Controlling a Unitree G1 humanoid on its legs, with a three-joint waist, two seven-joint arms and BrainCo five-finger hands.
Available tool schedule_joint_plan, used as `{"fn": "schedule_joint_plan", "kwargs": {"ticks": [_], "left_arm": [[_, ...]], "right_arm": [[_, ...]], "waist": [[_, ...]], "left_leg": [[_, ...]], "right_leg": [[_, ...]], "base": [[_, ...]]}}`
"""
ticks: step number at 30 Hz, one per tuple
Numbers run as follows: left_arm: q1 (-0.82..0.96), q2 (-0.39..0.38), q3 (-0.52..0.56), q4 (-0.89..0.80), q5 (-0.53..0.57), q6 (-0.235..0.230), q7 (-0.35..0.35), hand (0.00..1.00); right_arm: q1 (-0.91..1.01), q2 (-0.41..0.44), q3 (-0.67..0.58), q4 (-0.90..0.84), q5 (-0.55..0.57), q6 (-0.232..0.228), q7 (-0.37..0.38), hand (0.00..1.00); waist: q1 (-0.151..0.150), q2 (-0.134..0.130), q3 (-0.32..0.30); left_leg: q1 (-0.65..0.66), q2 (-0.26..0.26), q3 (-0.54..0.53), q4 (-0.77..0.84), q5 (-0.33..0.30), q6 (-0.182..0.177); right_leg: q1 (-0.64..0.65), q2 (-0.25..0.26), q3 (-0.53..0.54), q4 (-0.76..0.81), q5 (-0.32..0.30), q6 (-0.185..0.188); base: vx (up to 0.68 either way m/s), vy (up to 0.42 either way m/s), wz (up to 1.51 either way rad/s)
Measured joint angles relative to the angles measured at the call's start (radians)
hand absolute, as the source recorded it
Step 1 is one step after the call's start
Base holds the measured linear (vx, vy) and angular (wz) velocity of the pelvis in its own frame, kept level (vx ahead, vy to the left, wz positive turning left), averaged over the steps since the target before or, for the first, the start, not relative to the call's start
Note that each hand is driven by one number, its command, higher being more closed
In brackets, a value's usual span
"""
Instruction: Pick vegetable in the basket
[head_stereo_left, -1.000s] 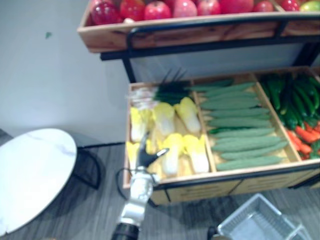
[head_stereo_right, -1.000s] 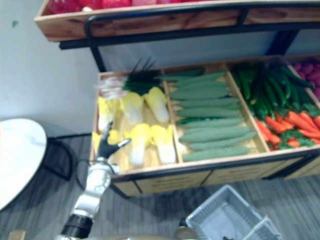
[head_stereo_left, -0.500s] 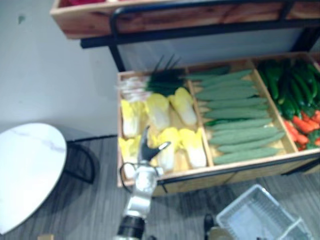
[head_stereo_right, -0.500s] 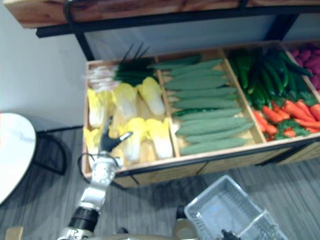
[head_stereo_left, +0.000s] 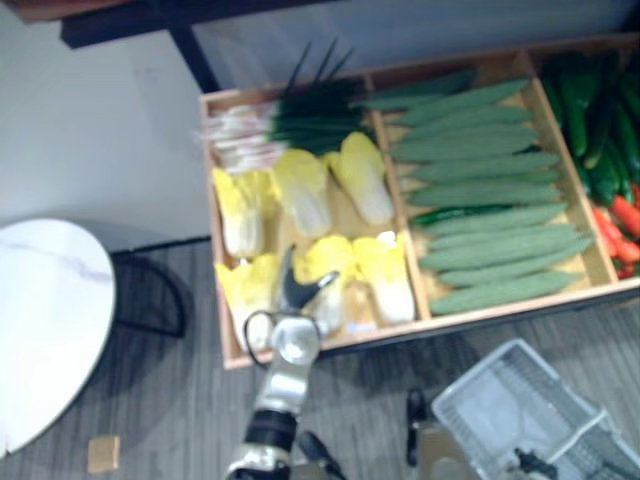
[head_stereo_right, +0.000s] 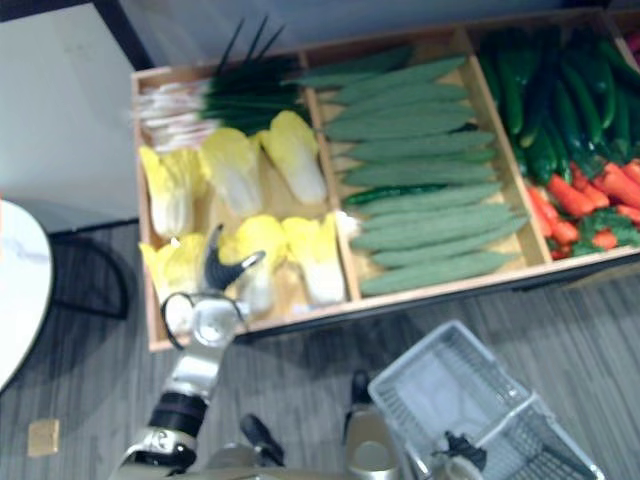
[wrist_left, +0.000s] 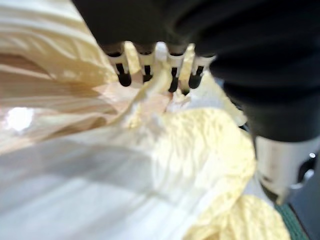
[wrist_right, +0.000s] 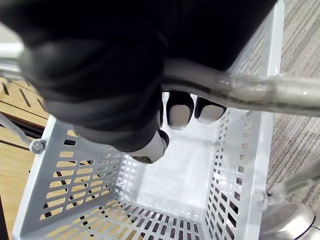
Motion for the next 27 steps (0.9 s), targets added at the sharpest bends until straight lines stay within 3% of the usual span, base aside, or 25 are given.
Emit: {"fn": "schedule_joint_plan", "kwargs": {"ticks": [4,7,8,11,20,27], "left_arm": [[-0.01,-0.001,0.009,0.032,0.0,0.001,0.003,0.0],[-0.024,-0.002,0.018,0.04,0.0,0.008,0.009,0.0],[-0.025,-0.002,0.018,0.045,0.001,0.012,0.01,1.0],[-0.031,0.0,0.02,0.059,0.015,0.014,0.025,1.0],[-0.082,0.033,0.018,0.112,0.041,0.015,0.024,1.0],[-0.105,0.048,-0.04,0.065,0.04,0.042,0.0,1.0]], "right_arm": [[-0.011,-0.002,0.002,-0.017,0.0,0.0,-0.006,1.0],[-0.028,-0.004,0.001,-0.017,0.0,0.0,-0.019,1.0],[-0.029,-0.006,0.001,-0.017,0.0,0.0,-0.02,1.0],[-0.035,-0.012,0.001,-0.016,0.0,0.0,-0.021,1.0],[-0.052,-0.018,0.004,-0.006,0.0,0.001,-0.022,1.0],[-0.066,-0.026,-0.002,0.041,0.004,0.002,-0.022,1.0]], "waist": [[-0.001,0.012,0.016],[0.0,0.009,0.048],[-0.001,0.012,0.05],[-0.002,0.023,0.052],[-0.006,0.022,0.053],[-0.011,0.02,0.052]], "left_leg": [[-0.009,0.002,0.029,0.004,0.0,0.0],[-0.034,0.028,0.065,0.131,-0.033,0.007],[-0.034,0.03,0.073,0.138,-0.033,0.007],[-0.036,0.032,0.079,0.14,-0.033,0.007],[-0.046,0.021,0.077,0.124,-0.033,0.008],[-0.016,0.023,0.068,0.118,-0.031,0.008]], "right_leg": [[-0.026,0.005,0.015,0.014,-0.006,0.0],[-0.02,-0.012,0.022,0.031,-0.013,-0.001],[-0.018,-0.012,0.023,0.031,-0.013,-0.001],[-0.016,-0.009,0.021,0.024,-0.013,-0.001],[-0.016,-0.011,0.012,-0.003,0.004,0.003],[0.048,-0.01,-0.011,-0.045,0.015,0.005]], "base": [[0.04,0.0,-0.14],[0.03,0.008,-0.08],[0.01,0.007,-0.04],[0.0,-0.001,0.0],[-0.05,0.01,0.03],[-0.01,0.008,0.07]]}}
